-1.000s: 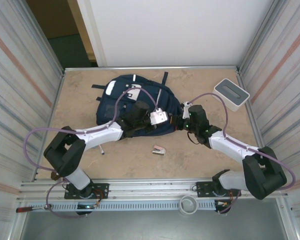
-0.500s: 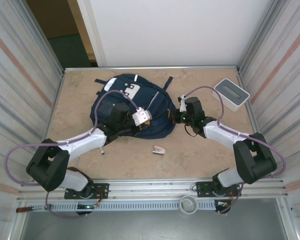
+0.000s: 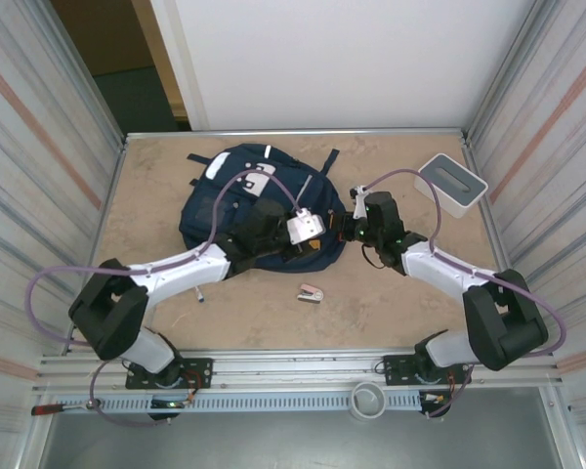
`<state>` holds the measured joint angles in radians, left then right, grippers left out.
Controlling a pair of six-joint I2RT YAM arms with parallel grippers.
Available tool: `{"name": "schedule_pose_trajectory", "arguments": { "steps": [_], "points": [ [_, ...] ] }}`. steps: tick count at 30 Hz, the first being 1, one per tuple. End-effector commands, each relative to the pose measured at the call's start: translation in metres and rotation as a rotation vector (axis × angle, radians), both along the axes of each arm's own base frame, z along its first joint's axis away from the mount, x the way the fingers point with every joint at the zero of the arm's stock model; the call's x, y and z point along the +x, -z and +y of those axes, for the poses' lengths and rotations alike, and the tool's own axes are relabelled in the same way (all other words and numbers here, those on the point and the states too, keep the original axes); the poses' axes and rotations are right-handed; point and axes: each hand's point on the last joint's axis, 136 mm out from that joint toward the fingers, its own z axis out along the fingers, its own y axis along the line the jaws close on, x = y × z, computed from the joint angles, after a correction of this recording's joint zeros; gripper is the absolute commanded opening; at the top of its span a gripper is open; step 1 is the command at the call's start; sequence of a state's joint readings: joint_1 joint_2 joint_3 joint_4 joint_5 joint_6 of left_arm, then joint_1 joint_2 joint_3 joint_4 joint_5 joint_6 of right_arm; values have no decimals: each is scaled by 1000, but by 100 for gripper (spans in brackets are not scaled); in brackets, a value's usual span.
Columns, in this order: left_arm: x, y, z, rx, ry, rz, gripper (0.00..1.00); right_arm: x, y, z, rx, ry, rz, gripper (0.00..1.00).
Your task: Pack books, pencil case, and school supplies into a backpack
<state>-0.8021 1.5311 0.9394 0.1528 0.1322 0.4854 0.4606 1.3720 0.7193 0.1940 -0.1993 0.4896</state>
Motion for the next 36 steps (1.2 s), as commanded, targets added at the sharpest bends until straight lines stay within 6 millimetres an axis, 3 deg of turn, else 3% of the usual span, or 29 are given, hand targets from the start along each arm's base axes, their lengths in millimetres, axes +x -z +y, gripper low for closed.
{"name": "schedule_pose_trajectory", "arguments": {
  "steps": [1,5,7,13,15,22,26,31,36],
  "points": [
    [9,6,-7,53,-2,-24,59,0,-32,0,56,14,-85,0],
    [15,14,-11,68,-5,-22,57,-6,-37,2,67,4,-95,0],
    [18,17,-11,78,-14,-27,51,-7,-36,3,67,0,-97,0],
    [20,10,-4,64,-27,-39,9,-7,-21,-7,15,22,-84,0],
    [18,3,-1,39,-17,-37,0,-5,-13,-15,-17,45,-75,0],
    [1,-31,11,-77,49,-26,0,8,11,-55,-65,190,8,0],
    [3,-45,27,-140,41,-23,0,15,16,-70,-77,262,38,0],
    [15,-43,57,-171,-38,-18,0,19,13,-67,-82,270,39,0],
    [27,-26,88,-158,-144,-1,2,14,4,-48,-59,216,-1,0]
  ]
}}
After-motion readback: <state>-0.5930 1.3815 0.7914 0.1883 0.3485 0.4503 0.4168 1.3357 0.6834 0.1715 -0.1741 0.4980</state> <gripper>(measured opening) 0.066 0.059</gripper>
